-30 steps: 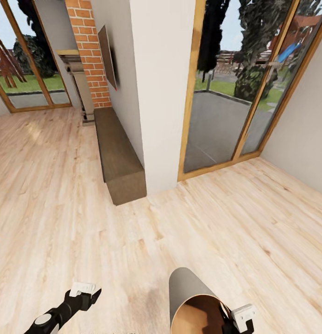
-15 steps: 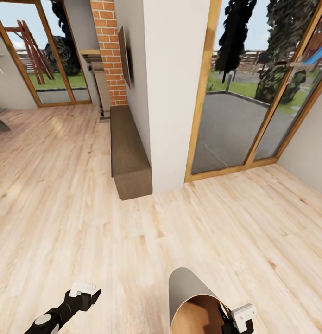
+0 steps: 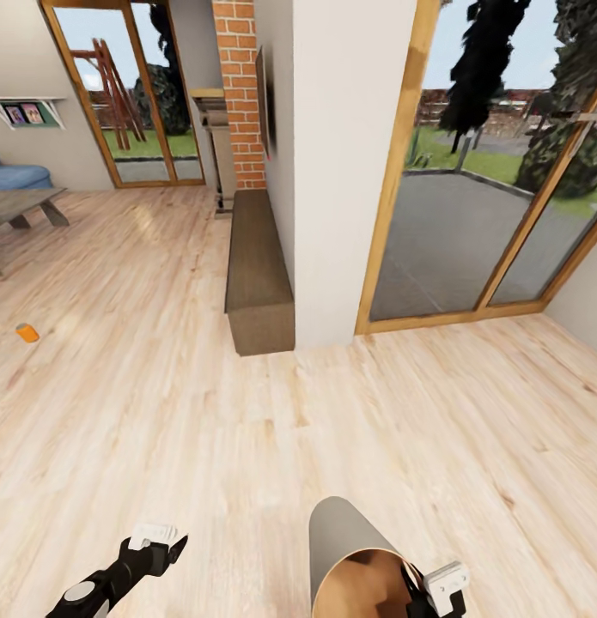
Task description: Put the three can of soda from the living room inside the tash can in the kitchen.
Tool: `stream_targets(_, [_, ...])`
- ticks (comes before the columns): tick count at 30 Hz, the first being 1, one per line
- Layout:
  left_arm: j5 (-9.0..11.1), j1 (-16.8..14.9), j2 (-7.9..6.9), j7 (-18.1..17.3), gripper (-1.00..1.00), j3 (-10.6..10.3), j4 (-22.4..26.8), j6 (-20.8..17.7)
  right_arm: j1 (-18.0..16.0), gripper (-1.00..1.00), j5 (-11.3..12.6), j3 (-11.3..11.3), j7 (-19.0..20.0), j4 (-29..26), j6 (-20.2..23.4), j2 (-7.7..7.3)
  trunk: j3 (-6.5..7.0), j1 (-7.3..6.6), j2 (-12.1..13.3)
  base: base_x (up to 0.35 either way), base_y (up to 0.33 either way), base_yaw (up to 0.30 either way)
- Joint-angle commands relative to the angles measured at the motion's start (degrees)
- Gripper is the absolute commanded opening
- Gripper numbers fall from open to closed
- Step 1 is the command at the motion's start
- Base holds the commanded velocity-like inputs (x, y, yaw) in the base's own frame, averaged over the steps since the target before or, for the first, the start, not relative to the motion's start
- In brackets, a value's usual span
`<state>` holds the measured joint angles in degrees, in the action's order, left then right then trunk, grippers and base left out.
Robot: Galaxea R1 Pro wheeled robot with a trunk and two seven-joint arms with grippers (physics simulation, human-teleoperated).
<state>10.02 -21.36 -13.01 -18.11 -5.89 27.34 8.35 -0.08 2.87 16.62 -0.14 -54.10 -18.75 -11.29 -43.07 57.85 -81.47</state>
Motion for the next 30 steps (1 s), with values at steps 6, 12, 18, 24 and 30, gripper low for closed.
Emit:
stream_targets(6, [0.0,0.0,0.00,0.0,1.00,0.0,0.0,0.0,0.0,-1.00,-0.1,0.0,0.6,-0.1,0.0,0.11,-0.21,0.00,0.0,-0.214,-0.244,0.228])
stream_targets(12, [0.0,0.0,0.00,0.0,1.00,0.0,-0.1,0.0,0.0,-1.00,-0.1,0.0,0.6,0.0,0.0,0.13,-0.42,0.00,0.0,-0.217,-0.237,0.217])
stream_targets(18, [0.0,0.0,0.00,0.0,1.00,0.0,-0.2,0.0,0.0,-1.00,-0.1,0.0,0.6,0.0,0.0,0.13,-0.63,0.00,0.0,-0.217,-0.234,0.201])
stream_targets(24, [0.0,0.0,0.00,0.0,1.00,0.0,-0.2,0.0,0.0,-1.00,-0.1,0.0,0.6,0.0,0.1,0.19,-0.79,0.00,0.0,-0.217,-0.233,0.222])
stream_targets(30, [-0.1,-0.1,-0.14,0.3,1.00,0.0,-0.4,0.0,0.0,-1.00,-0.5,-0.1,-0.1,0.6,-0.1,-0.12,-0.90,0.00,0.0,-0.162,-0.177,0.162])
